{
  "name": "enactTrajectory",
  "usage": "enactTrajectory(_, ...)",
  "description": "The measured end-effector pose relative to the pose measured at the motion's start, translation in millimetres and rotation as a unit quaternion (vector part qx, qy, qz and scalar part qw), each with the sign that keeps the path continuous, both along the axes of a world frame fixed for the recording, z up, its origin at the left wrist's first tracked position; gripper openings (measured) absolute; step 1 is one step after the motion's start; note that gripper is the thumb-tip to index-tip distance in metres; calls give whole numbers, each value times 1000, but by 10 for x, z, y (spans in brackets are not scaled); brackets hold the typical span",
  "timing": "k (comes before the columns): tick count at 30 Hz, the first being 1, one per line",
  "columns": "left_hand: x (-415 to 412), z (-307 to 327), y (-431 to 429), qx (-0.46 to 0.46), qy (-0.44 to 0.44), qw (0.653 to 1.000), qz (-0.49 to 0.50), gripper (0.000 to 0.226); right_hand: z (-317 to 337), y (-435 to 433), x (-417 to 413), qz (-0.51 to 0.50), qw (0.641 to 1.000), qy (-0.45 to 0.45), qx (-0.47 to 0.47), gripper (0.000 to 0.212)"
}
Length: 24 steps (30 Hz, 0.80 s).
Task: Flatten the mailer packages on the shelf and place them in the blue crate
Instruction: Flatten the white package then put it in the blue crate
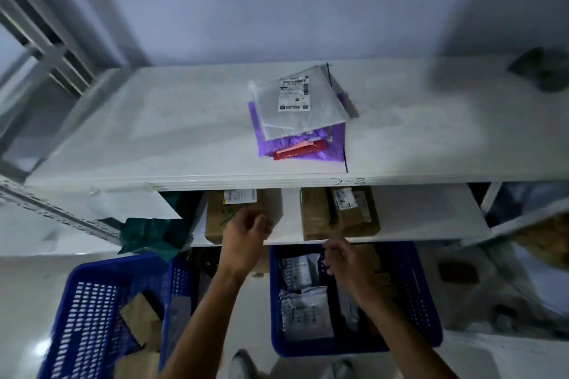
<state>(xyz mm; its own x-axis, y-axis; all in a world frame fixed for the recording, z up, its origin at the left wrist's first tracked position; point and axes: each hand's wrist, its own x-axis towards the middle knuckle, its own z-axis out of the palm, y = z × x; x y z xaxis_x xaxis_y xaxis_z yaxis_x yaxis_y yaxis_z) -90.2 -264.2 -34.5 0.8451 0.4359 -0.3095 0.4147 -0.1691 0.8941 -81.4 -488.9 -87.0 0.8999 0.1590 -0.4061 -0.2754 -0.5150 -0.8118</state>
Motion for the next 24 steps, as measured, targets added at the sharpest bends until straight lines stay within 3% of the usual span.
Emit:
enactTrajectory(6, 709, 405, 250, 113, -52, 991, -42, 17, 689, 92, 673, 12, 995, -101, -14, 14)
enactTrajectory(10, 1161, 560, 352, 154, -65, 985, -33, 23, 941, 176, 1296, -44, 986, -162, 2, 14)
enactTrajectory(13, 1465, 544, 402, 131, -37, 990, -48, 22, 1045, 224, 1764, -96, 972, -215, -10, 16)
enactTrajectory(19, 1761, 424, 457, 21, -5, 1000, -8, 19, 1136, 388, 2260, -135, 984, -115, 28, 26)
enactTrajectory(24, 1754, 420, 542, 31, -5, 1000, -5, 14, 1136, 559, 2259, -164, 975, -147, 23, 23)
